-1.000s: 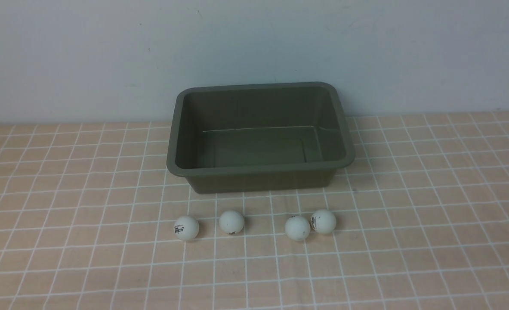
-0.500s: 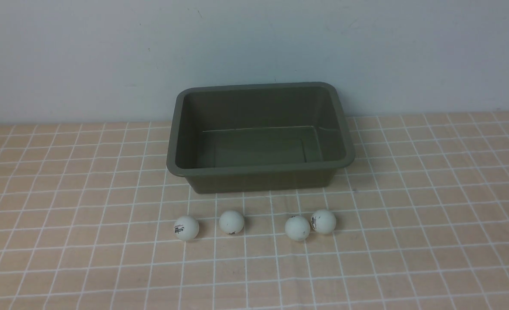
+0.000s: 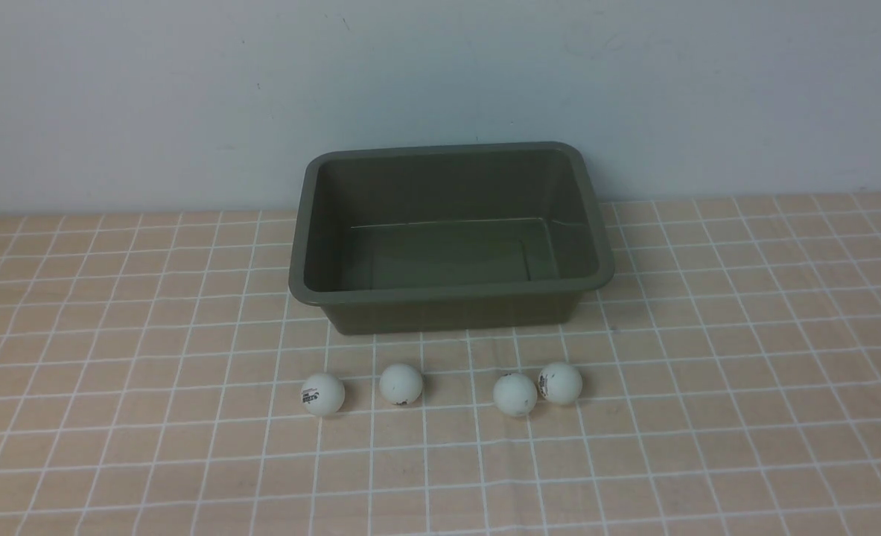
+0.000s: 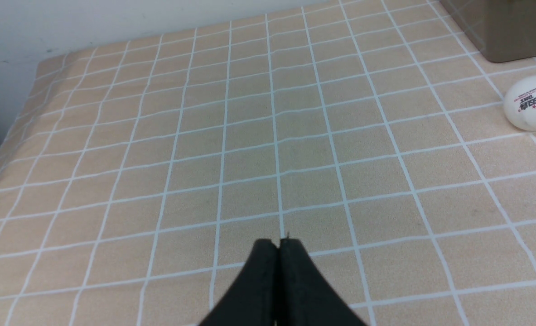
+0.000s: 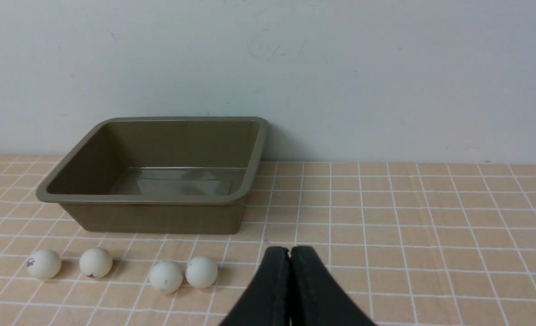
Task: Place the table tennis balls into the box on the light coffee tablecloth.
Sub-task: 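Reach for and grasp a ping pong ball on the table beside the basket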
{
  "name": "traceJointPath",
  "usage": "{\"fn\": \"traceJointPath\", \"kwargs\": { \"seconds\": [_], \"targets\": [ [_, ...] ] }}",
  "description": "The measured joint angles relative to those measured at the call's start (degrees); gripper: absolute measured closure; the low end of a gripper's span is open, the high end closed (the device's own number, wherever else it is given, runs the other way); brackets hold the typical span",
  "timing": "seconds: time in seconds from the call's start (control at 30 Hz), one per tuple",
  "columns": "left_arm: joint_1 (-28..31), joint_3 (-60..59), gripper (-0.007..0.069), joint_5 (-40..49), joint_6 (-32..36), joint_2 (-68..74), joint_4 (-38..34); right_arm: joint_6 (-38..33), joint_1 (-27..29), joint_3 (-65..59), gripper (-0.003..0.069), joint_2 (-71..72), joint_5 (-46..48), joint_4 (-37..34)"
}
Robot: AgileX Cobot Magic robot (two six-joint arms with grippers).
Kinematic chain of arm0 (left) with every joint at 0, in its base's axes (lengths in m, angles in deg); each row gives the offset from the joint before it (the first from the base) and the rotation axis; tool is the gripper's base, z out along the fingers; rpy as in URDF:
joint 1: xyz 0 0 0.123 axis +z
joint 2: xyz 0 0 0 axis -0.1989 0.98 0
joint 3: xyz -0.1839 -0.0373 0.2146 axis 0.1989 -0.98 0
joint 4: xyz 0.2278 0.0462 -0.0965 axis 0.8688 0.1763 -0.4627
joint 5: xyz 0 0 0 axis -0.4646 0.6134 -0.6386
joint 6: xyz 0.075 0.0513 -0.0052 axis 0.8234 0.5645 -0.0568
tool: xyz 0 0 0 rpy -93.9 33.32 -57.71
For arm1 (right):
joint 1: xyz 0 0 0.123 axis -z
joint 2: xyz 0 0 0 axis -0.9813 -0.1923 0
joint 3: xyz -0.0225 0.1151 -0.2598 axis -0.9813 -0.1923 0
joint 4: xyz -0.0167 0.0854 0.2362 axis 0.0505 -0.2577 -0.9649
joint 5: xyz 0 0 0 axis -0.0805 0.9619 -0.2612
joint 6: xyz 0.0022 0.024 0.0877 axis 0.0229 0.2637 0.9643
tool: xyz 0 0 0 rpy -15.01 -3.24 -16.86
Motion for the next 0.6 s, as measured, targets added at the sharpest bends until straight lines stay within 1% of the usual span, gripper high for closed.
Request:
{"fn": "traceJointPath", "kwargs": {
  "seconds": [0.3, 0.4, 0.47, 0.6],
  "targets": [
    [0.00, 0.00, 0.0693, -0.20, 0.00, 0.00, 1.07, 0.00, 0.00, 0.07, 0.0677, 0.00, 0.00, -4.95],
    [0.00, -0.29, 0.0693, -1.84, -0.20, 0.00, 1.40, 0.06, 0.00, 0.07, 0.0677, 0.00, 0.06, -6.39],
    [0.00, -0.49, 0.0693, -3.75, -1.18, 0.00, -0.45, 0.06, 0.00, 0.07, 0.0677, 0.00, 0.20, -6.91],
    [0.00, -0.61, 0.0693, -11.28, -6.66, 0.00, -10.42, 0.12, 0.00, 0.07, 0.0677, 0.00, 1.46, -7.47]
  ]
}}
